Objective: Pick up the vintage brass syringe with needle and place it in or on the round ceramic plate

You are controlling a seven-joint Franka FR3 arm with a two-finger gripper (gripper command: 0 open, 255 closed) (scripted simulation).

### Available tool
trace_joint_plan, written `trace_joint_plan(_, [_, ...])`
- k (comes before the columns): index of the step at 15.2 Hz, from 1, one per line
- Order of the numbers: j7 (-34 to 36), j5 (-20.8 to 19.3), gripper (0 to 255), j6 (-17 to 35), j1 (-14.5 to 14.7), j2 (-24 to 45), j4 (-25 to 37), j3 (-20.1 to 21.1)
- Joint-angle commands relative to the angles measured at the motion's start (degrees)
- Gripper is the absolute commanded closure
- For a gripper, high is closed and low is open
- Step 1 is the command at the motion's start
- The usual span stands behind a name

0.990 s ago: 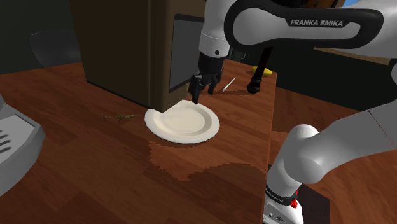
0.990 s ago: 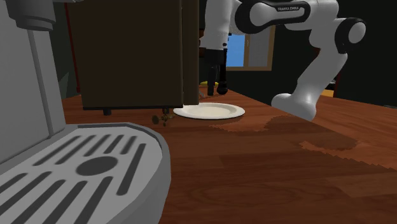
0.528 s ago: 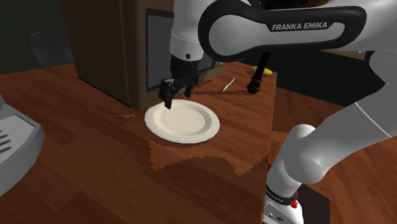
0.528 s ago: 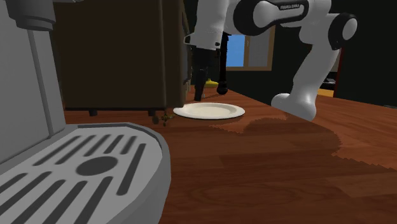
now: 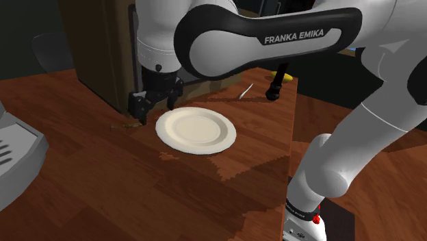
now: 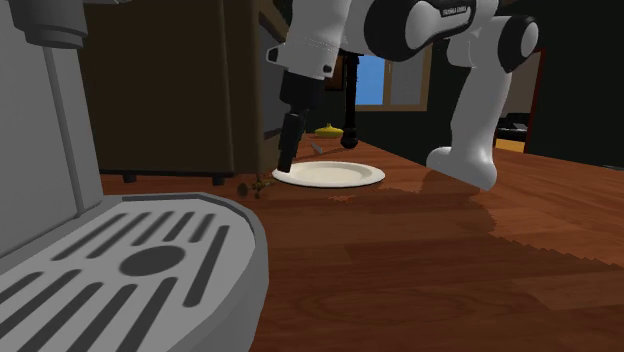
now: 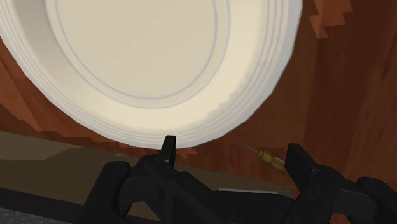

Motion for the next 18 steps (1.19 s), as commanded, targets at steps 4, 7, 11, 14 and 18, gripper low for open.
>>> trace_joint_plan(4, [7.9,-8.7,0,-0.7,0.8,10.3,9.3,5.3])
trace_joint_plan(7, [8.3,-9.3,0,1.4,0.7,10.9,7.6,5.0])
trace_joint_plan(11, [8.9,-10.2,0,4.1,0.5,11.8,5.6,4.8])
trace_joint_plan(14, [9.0,-10.4,0,4.5,0.4,12.0,5.4,4.9])
trace_joint_plan(18, [9.0,-10.4,0,4.5,0.3,12.0,5.4,4.9])
